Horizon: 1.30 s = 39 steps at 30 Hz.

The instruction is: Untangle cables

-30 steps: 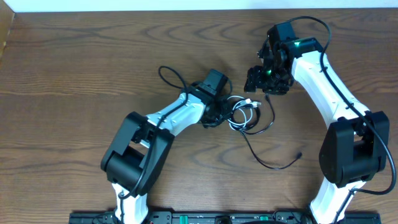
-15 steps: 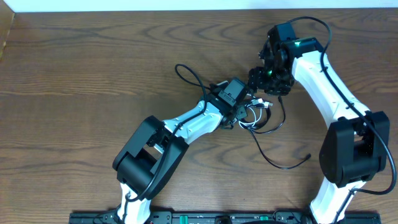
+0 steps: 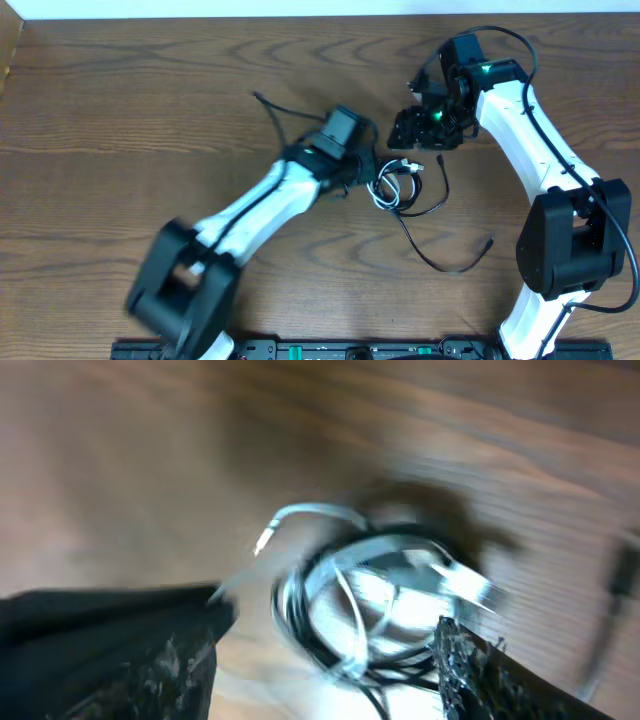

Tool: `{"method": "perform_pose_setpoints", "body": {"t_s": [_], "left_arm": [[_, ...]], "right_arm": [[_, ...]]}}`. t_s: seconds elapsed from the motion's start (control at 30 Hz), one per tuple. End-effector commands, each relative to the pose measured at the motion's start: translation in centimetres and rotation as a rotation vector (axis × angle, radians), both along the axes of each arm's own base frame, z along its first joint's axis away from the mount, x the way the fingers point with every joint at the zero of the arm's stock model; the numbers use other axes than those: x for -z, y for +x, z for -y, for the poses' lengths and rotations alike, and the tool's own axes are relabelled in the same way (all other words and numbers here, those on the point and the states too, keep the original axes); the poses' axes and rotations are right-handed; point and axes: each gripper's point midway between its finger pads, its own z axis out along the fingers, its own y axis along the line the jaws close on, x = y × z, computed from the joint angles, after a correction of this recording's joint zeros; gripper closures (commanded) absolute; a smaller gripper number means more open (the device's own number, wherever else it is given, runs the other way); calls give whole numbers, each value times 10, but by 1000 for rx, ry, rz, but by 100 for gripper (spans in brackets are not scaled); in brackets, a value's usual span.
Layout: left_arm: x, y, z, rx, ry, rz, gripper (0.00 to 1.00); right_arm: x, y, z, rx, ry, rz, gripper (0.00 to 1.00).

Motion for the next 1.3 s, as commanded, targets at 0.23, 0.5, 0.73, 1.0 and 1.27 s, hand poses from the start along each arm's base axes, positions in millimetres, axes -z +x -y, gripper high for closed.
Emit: {"method": "perform_pose_setpoints", "body": {"t_s": [0.23,0.5,0.73,1.0,1.27], "left_arm": [[-85,4,-14,100,-249,85,92],[-93,8,-19,88,-318,63,93],[-93,8,-19,86,-319,62,92],[-93,9,-20,82,-316,65,92],[-116,32,-62,-25,-321,140,92]], "right_arm": [[-39,-6,-32,-113,241,56,37],[-26,-7,-22,-66,151,20,39],[-4,-14,-36,-50,75,6,43],[44,-10,-11,170,-258,23,58],[60,-5,32,335,-334,-17,99]]}}
